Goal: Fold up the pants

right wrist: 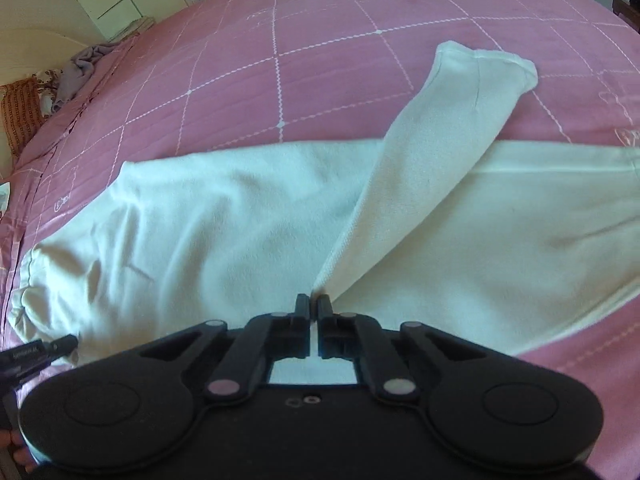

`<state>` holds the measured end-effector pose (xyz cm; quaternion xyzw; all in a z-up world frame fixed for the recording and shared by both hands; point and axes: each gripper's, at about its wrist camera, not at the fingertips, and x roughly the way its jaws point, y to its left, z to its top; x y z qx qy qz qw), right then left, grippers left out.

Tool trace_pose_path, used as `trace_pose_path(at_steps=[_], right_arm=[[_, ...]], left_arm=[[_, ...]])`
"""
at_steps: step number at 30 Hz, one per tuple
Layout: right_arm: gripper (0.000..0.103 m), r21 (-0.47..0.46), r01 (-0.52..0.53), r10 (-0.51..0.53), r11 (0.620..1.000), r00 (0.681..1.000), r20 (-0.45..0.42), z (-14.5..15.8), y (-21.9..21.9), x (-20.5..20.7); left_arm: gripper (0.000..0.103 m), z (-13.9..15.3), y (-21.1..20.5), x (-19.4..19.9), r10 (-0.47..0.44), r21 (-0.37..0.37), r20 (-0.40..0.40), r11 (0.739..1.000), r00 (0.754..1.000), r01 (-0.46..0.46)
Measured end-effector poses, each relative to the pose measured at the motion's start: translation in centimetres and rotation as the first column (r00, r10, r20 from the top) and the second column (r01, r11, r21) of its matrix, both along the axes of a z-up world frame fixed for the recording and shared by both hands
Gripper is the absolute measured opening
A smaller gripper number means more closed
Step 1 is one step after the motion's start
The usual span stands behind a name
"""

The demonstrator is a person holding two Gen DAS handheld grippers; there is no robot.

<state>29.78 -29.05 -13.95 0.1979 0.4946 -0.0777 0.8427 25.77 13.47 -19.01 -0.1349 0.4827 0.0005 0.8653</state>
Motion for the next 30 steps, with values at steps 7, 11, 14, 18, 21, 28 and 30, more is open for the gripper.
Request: trace_pose_path(at_steps=[7, 11, 14, 18, 21, 28, 30], right_arm=[[0.019, -0.008, -0.009, 0.009, 1.000, 1.000, -0.007, -2.3, -0.8, -1.6], [0.028, -0.039, 0.046, -0.044, 0.998, 0.997, 0.056, -0.1, -3.9, -0.7], [0.031, -0.089, 0.075, -0.070, 0.993, 0.996, 0.061, 0.5, -5.3, 1.9], [0.036, -0.170, 0.100, -0.096, 0.980, 0.995, 0.030, 0.1, -6.5, 5.9], [0.024, -0.213, 0.086, -0.093, 0.973, 0.995, -0.025, -1.1, -6.7, 7.8], [0.004, -0.076, 0.175, -0.164, 0.982, 0.977, 0.135, 1.8, -9.8, 0.9], [0.004, 0.034, 0.222, -0.225, 0.974, 0.961, 0.161, 1.9, -11.1, -2.7]], left_arm=[[0.011, 1.5, -1.5, -0.5, 0.002, 0.077, 0.014, 0.997, 1.000, -0.003], [0.011, 2.1, -3.4, -0.7, -0.025, 0.057, 0.010, 0.998, 1.000, 0.024], [0.011, 1.7, -5.1, -0.9, -0.042, 0.062, -0.005, 0.997, 0.999, 0.043], [0.011, 0.6, -6.2, -1.1, -0.037, 0.077, -0.029, 0.996, 0.999, 0.040], [0.011, 0.4, -6.1, -1.2, -0.040, 0.090, -0.025, 0.995, 0.999, 0.042], [0.011, 0.5, -6.2, -1.2, -0.078, 0.110, -0.020, 0.991, 0.997, 0.079], [0.011, 0.5, -6.3, -1.3, -0.080, 0.114, -0.015, 0.990, 0.997, 0.082]])
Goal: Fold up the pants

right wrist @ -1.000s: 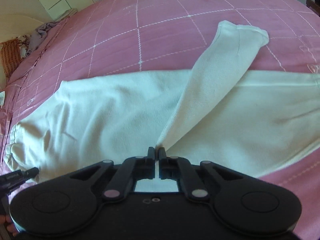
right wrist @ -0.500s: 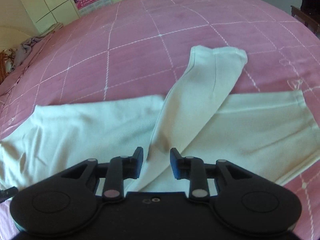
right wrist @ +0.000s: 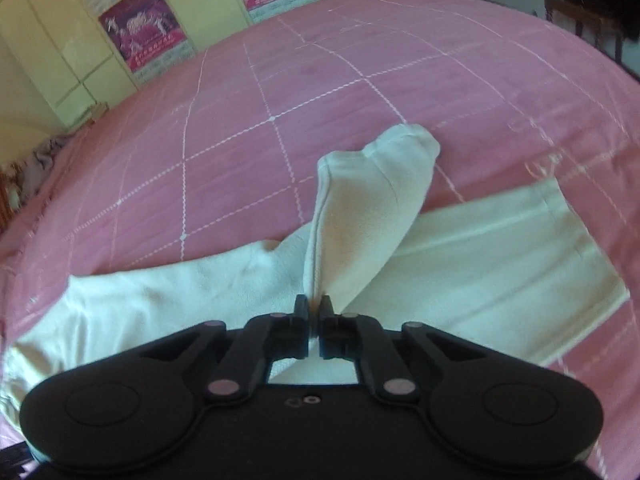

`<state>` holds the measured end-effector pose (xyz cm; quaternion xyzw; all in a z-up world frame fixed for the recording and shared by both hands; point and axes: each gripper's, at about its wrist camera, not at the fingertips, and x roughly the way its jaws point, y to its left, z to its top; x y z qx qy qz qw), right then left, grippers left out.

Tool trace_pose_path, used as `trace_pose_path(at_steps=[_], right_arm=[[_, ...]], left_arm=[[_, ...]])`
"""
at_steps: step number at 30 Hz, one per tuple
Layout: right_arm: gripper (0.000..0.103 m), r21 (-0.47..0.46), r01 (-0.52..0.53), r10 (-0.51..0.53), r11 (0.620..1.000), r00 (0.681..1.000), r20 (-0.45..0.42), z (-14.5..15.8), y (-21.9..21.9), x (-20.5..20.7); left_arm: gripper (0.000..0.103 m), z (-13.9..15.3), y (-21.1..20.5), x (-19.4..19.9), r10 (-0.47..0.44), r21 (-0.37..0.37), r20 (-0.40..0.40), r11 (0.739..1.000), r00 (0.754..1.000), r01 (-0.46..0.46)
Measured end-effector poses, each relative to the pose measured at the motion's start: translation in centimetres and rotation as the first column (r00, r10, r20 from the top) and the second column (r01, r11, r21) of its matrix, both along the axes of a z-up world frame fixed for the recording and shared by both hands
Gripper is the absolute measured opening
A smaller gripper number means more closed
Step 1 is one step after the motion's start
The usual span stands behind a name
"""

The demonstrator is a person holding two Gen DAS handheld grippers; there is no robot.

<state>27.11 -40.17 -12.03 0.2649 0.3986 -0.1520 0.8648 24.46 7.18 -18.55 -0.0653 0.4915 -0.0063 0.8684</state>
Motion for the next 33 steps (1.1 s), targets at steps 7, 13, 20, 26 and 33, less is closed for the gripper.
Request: trace_pose_path(at_steps=[7, 13, 20, 26, 33], right_arm=[[0.011, 0.007, -0.007, 0.007, 1.000, 0.996, -0.089, -5.1, 0.0, -4.5], [0.032, -0.227, -0.074, 0.054, 0.971, 0.994, -0.091, -2.3, 0.0, -1.0], [0.020, -0.370, -0.166, 0.080, 0.914, 0.968, -0.237, -4.2, 0.1, 4.8], [0.005, -0.153, 0.030, -0.009, 0.988, 0.991, 0.135, 1.5, -3.7, 2.0], [0.005, -0.064, 0.210, -0.204, 0.976, 0.974, 0.096, -1.8, -8.6, -5.5]], left_arm=[[0.011, 0.1, -0.4, -0.2, 0.005, 0.017, -0.006, 1.000, 1.000, -0.005], [0.011, 0.1, -0.8, 0.0, 0.016, 0.035, -0.004, 0.999, 1.000, -0.016], [0.011, 0.1, -1.2, -0.2, 0.019, 0.051, 0.001, 0.999, 1.000, -0.019], [0.011, 0.2, -1.3, -0.1, 0.008, 0.060, 0.001, 0.998, 1.000, -0.008], [0.011, 0.2, -1.9, -0.5, -0.009, 0.094, 0.016, 0.996, 1.000, 0.007]])
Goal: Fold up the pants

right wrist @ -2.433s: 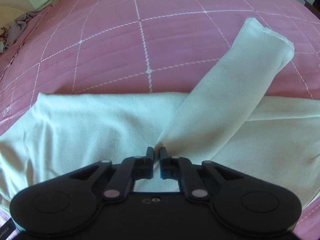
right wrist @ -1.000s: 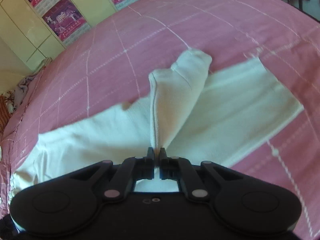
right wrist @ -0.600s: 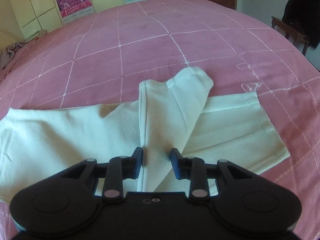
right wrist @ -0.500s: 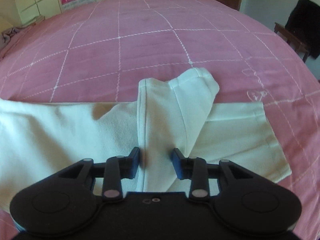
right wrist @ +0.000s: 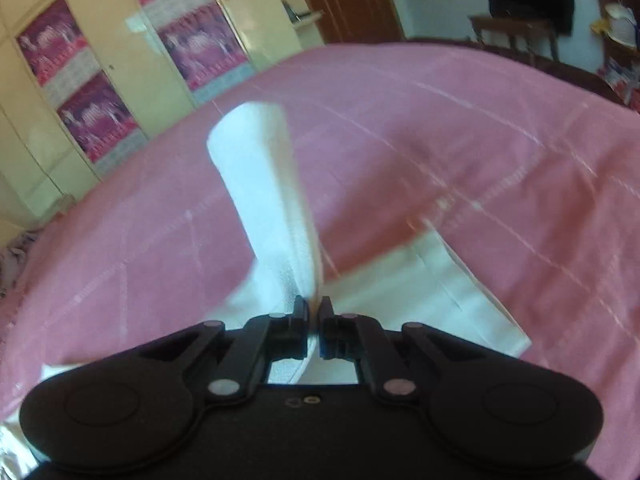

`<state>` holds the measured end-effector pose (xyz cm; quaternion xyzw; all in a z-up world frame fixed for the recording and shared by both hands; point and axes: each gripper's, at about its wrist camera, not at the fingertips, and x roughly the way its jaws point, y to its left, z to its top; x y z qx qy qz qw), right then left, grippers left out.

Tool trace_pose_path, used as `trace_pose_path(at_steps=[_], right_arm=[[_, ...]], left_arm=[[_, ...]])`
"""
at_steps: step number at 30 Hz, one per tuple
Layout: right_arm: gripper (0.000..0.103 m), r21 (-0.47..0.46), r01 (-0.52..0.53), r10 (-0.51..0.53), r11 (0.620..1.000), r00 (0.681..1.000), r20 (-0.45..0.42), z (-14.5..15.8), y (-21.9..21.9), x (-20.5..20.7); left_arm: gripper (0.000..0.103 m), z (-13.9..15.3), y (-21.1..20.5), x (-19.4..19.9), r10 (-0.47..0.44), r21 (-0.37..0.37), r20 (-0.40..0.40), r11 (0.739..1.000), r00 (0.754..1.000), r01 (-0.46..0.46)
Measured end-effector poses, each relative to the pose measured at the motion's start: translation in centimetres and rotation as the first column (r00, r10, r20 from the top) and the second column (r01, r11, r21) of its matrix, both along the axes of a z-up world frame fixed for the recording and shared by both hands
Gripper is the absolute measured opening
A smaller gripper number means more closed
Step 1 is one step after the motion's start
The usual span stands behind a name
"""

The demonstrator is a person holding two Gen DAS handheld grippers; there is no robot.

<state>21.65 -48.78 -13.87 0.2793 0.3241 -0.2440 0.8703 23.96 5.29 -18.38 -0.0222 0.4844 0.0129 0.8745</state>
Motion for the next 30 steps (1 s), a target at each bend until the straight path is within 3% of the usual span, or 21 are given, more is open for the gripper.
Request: trace_pose_path(at_steps=[3, 6, 8, 12, 13, 15, 16, 20, 22, 26, 29, 30], right_arm=[[0.005, 0.065, 0.021, -0.017, 0.998, 0.998, -0.062, -3.7, -0.1, -1.8], [0.009, 0.066, 0.010, -0.007, 0.998, 0.999, -0.041, -3.7, 0.3, -2.4], [0.025, 0.105, 0.029, -0.030, 0.994, 1.000, 0.001, -3.6, -0.4, -2.5], [0.022, 0.165, 0.124, -0.132, 0.979, 0.990, 0.042, -3.3, -3.2, -1.8], [0.020, 0.154, 0.134, -0.141, 0.979, 0.989, 0.035, -3.3, -3.7, -1.4], [0.005, 0.137, 0.126, -0.129, 0.982, 0.992, 0.011, -3.1, -4.2, -0.4], [0.005, 0.123, 0.105, -0.107, 0.987, 0.994, 0.004, -2.7, -4.1, 0.0], [0.005, -0.045, -0.020, 0.028, 0.999, 0.985, 0.171, 3.0, -2.0, -0.5], [0.005, -0.083, -0.020, 0.037, 0.996, 0.978, 0.205, 3.7, -1.9, -1.7], [0.005, -0.023, 0.004, -0.005, 1.000, 0.999, -0.036, -2.4, -3.2, -2.7], [0.006, -0.006, 0.029, -0.030, 1.000, 0.999, -0.045, -3.7, -2.9, -3.5], [0.011, -0.007, 0.022, -0.022, 1.000, 0.999, -0.049, -3.6, -2.8, -3.4]], left_arm=[[0.011, 0.1, 0.0, 0.0, -0.001, 0.007, -0.001, 1.000, 1.000, 0.001], [0.012, 0.1, -0.1, 0.1, 0.001, 0.014, -0.004, 1.000, 1.000, -0.001], [0.012, 0.1, -0.3, 0.1, -0.001, 0.024, -0.003, 1.000, 1.000, 0.001], [0.012, 0.1, -0.4, 0.0, 0.002, 0.032, -0.003, 1.000, 1.000, -0.002], [0.012, 0.1, -0.5, 0.0, 0.002, 0.034, -0.003, 0.999, 1.000, -0.002], [0.012, 0.1, -0.6, -0.1, 0.000, 0.040, -0.002, 0.999, 1.000, 0.000], [0.012, 0.1, -0.6, -0.1, -0.002, 0.043, -0.001, 0.999, 1.000, 0.002], [0.012, 0.1, -0.6, -0.2, -0.014, 0.048, 0.002, 0.999, 1.000, 0.014], [0.012, 0.1, -0.6, -0.2, -0.016, 0.048, 0.004, 0.999, 1.000, 0.016], [0.012, 0.0, -0.8, -0.3, -0.028, 0.063, 0.005, 0.998, 1.000, 0.028], [0.012, 0.0, -0.9, -0.3, -0.028, 0.067, 0.004, 0.997, 1.000, 0.028], [0.012, 0.0, -0.9, -0.3, -0.026, 0.069, 0.003, 0.997, 1.000, 0.026]])
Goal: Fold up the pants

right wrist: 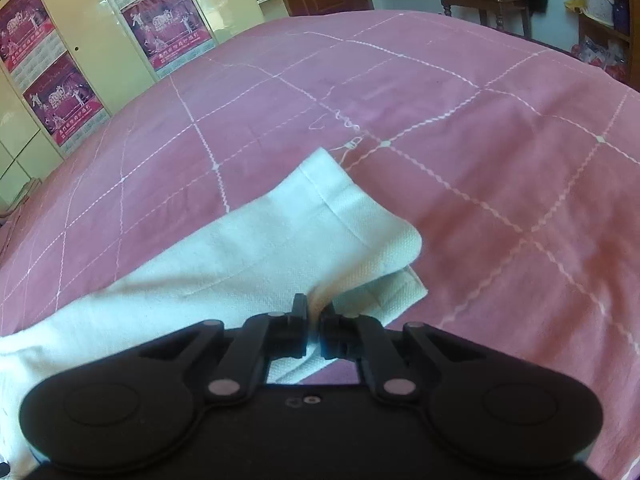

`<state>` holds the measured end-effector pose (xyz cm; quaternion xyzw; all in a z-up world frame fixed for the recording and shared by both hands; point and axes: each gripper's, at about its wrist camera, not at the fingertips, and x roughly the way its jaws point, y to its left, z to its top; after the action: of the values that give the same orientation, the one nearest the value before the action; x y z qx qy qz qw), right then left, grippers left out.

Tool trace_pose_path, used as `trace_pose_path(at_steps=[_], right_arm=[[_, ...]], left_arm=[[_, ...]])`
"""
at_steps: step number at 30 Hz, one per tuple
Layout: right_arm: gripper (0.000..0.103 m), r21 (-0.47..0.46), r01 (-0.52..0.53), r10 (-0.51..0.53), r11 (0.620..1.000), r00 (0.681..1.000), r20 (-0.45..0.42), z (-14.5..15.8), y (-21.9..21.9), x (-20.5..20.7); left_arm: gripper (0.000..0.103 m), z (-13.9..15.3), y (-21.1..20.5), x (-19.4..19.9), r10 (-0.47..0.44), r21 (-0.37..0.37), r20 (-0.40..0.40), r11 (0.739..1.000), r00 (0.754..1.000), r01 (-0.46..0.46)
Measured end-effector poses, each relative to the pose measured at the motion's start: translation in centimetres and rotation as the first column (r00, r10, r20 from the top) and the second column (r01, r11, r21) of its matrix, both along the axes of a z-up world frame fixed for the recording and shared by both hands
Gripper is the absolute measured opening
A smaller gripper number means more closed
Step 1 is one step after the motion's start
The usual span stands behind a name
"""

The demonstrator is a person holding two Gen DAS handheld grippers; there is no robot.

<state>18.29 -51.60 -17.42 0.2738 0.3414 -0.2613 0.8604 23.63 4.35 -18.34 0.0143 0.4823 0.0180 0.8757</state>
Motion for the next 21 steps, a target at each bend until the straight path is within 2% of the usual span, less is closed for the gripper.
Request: trace_pose_path(at_steps=[3, 9, 12, 13, 15, 18, 19, 21], right_arm=[[0.023, 0.058, 0.006, -0.008, 0.998, 0.999, 0.031, 0.3, -0.6, -0.2], [0.023, 0.082, 0.072, -0.075, 0.994, 0.996, 0.041, 0.6, -2.3, -1.7], [0.025, 0.141, 0.065, -0.073, 0.988, 0.996, 0.052, 0.3, -3.1, -2.2], [0.025, 0.159, 0.061, -0.071, 0.985, 0.996, 0.059, 0.3, -3.2, -2.1], [0.010, 0.153, 0.053, -0.062, 0.987, 0.997, 0.050, 0.2, -3.2, -1.7], [0.003, 0.070, 0.033, -0.032, 0.997, 0.999, -0.017, 0.1, -2.7, -0.8], [0.003, 0.021, 0.039, -0.038, 0.999, 0.998, -0.041, 0.0, -2.7, -0.9], [0.007, 0.018, 0.048, -0.047, 0.999, 0.998, -0.050, -0.1, -2.5, -0.9]], left_arm=[[0.012, 0.0, 0.0, 0.0, 0.002, 0.004, 0.003, 1.000, 1.000, -0.002], [0.012, 0.1, -0.4, -0.2, -0.023, 0.029, 0.006, 0.999, 1.000, 0.023], [0.012, 0.2, -0.5, -0.1, -0.024, 0.036, 0.003, 0.999, 1.000, 0.023], [0.012, 0.2, -0.5, -0.1, -0.023, 0.038, 0.002, 0.999, 1.000, 0.023], [0.012, 0.1, -0.5, -0.1, -0.025, 0.042, 0.002, 0.999, 1.000, 0.025], [0.012, 0.2, -0.6, -0.2, -0.027, 0.045, 0.000, 0.999, 1.000, 0.027], [0.012, 0.2, -0.6, -0.2, -0.027, 0.046, -0.004, 0.999, 1.000, 0.027], [0.012, 0.5, -0.6, -0.2, -0.022, 0.041, -0.015, 0.999, 1.000, 0.022]])
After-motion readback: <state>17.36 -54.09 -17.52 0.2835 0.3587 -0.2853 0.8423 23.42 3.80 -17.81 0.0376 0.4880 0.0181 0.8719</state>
